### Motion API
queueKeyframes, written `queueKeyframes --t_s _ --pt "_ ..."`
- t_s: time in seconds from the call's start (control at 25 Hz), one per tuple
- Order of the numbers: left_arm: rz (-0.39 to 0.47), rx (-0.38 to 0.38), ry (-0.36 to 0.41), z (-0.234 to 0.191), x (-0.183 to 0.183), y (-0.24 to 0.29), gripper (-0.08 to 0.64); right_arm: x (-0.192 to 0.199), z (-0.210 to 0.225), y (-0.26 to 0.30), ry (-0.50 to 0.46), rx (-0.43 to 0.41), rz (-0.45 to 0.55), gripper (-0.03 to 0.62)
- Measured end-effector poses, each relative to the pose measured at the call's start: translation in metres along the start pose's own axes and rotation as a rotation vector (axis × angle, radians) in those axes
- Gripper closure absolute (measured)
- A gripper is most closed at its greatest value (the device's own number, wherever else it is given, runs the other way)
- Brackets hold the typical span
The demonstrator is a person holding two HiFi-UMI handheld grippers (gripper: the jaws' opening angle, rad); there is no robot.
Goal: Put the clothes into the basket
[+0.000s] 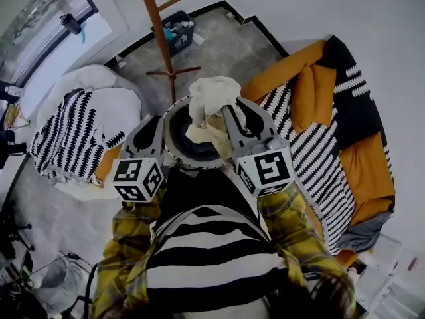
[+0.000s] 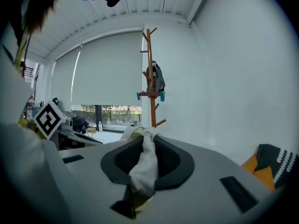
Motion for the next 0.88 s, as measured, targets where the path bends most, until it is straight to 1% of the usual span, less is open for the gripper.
queueKeyframes --t_s 0.24,0.68,0.88 --pt "-0.031 -0.030 -0.021 -0.009 0.015 -0.008 0.525 0.042 -0.016 0.015 -0.006 -0.044 -0.117 0.516" --pt "-0.113 -0.046 -0.044 -0.013 0.044 -0.007 0.525 0.140 -0.024 0.032 -0.002 -0.099 -0.418 0.515" --pt "-0.149 -0.038 -0.052 -0.008 0.057 -0.004 0.525 0.161 -0.023 0.033 0.009 -0.115 -0.487 0.514"
Point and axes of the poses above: the fingertips, and each gripper's own axes: y forward along the fingers, z to its right, x out of its underside, the point moved 10 cm from there along -y, backward along the fingers, and after that the axes turned 5 degrees about y, right-handed, at the moved point
